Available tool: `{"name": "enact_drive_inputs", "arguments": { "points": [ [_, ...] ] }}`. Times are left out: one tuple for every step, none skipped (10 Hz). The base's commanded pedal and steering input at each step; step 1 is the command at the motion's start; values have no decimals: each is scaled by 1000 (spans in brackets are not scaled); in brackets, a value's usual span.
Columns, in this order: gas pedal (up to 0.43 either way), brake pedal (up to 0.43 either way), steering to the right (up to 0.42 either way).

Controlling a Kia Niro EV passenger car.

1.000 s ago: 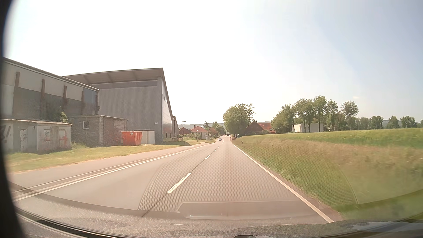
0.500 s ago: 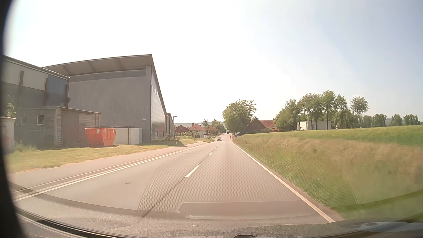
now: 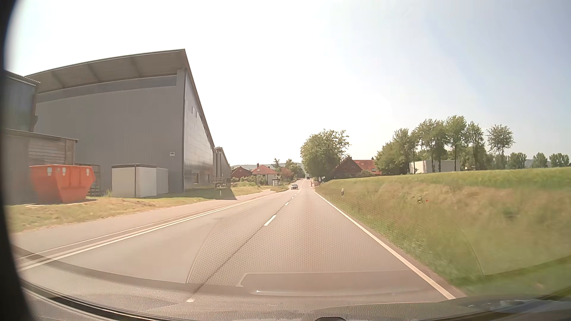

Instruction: Follow the waypoints while adhering to traffic rules and regulations

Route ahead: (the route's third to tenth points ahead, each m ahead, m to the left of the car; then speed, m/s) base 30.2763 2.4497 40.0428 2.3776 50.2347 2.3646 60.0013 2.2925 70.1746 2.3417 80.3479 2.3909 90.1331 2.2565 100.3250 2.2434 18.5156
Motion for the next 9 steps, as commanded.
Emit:
{"name": "enact_drive_inputs", "arguments": {
  "points": [
    [98,0,-1],
    [98,0,-1],
    [110,0,-1],
    [110,0,-1],
    [110,0,1],
    [110,0,2],
    [98,0,2],
    [87,0,2],
    [87,0,2]
  ]
}}
